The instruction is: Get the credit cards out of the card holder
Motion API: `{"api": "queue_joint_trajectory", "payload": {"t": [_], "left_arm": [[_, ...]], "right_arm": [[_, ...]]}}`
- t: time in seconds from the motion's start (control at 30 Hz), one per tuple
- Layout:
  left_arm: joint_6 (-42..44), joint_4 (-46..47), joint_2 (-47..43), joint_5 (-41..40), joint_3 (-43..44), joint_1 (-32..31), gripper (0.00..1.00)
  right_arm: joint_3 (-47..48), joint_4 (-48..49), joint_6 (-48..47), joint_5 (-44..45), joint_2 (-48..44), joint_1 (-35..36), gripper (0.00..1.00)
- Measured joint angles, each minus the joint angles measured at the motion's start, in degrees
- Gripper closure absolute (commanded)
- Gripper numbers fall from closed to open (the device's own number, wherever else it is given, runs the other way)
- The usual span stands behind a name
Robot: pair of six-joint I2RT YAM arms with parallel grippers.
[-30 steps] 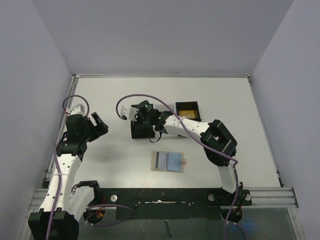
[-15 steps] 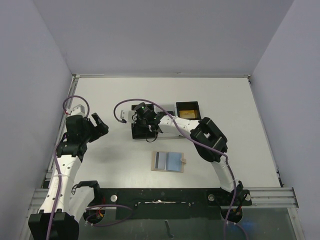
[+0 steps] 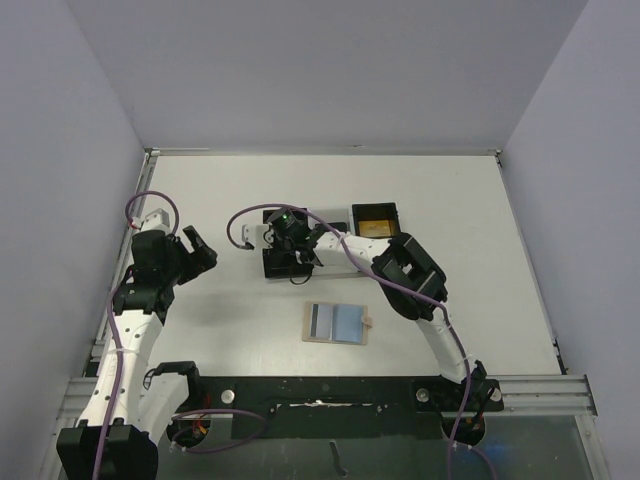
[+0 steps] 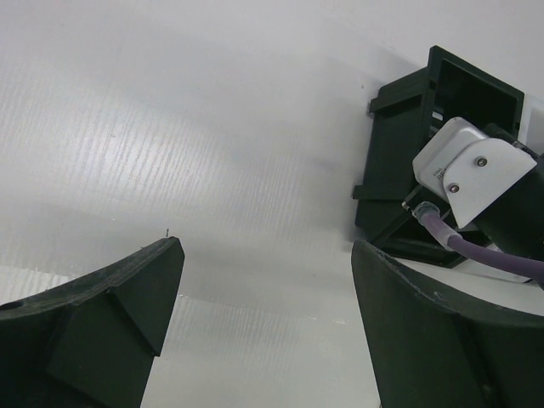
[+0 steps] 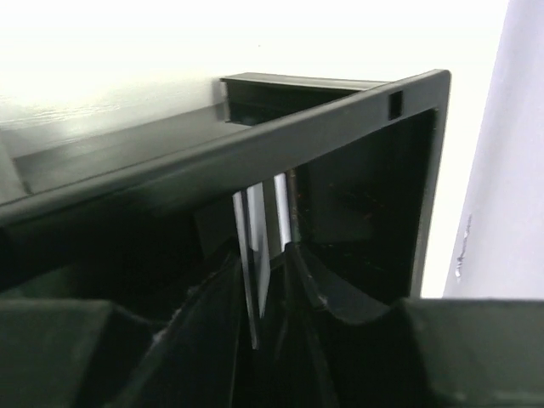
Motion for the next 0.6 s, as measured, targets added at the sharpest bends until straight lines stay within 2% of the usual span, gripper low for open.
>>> {"api": "queue_joint_trajectory", "payload": {"t": [0.07,0.13,0.6], "left_arm": [[0.0,0.0,0.0,0.0,0.0,0.0,0.2],[0.0,0.0,0.0,0.0,0.0,0.0,0.2],[0.0,0.2,0.0,0.5,-0.1,0.0,0.2]], "right_arm": [[0.0,0.8,-0.3,0.1,0.0,0.0,0.58],[0.0,1.7,-0.2,-0.1,0.0,-0.1,0.54],[0.0,3.1,3.1,-1.6,-0.2,-1.0,0.4]]}}
